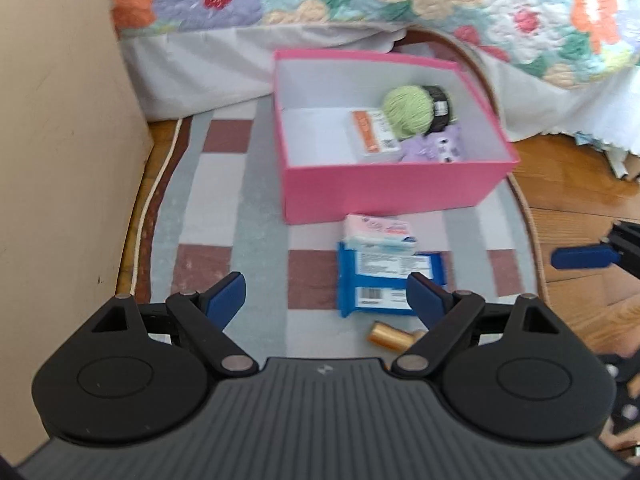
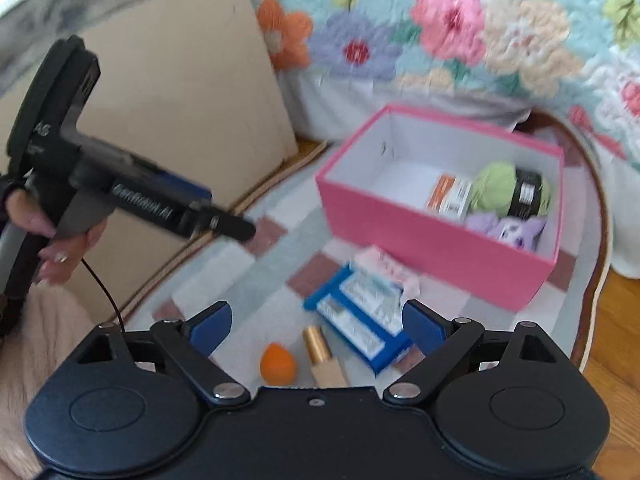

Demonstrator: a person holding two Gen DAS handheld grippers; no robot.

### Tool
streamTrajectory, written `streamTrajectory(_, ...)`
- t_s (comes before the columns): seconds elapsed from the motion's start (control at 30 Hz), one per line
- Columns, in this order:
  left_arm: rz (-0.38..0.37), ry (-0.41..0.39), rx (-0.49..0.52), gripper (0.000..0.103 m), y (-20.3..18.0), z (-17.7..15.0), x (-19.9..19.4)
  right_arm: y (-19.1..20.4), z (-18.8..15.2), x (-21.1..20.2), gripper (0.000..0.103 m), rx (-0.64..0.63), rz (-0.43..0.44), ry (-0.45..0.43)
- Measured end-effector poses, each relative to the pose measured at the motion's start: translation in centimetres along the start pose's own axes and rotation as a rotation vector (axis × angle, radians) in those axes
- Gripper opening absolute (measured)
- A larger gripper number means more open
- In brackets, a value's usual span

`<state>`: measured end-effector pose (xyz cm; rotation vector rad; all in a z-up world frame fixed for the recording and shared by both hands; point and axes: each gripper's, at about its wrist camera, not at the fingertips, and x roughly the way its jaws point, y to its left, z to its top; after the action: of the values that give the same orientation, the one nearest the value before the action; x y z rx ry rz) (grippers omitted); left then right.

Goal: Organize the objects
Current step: 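Close the right tool on the blue wet-wipe pack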

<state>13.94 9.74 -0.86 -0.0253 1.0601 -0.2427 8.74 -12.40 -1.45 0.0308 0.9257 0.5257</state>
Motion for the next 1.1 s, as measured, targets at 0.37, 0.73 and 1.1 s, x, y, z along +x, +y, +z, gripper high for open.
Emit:
streamTrajectory(0.37, -0.012, 0.057, -0.067, 0.087, 1.9, -2.6, 5.7, -2.8, -2.1, 5.3, 0.085, 0.123, -0.035, 0.029)
streamTrajectory(0.73, -0.136, 0.028, -0.067, 0.083, 1.2, -3.2, 9.9, -5.0, -4.8, 9.8, 0.085, 0.319, -0.054, 0.085)
streamTrajectory(1.1, -0.187, 0.035, -0.077, 0.051, 1.5, -3.2, 13.5, -7.7, -5.6, 10.8, 0.069, 0.516, 0.025, 0.119)
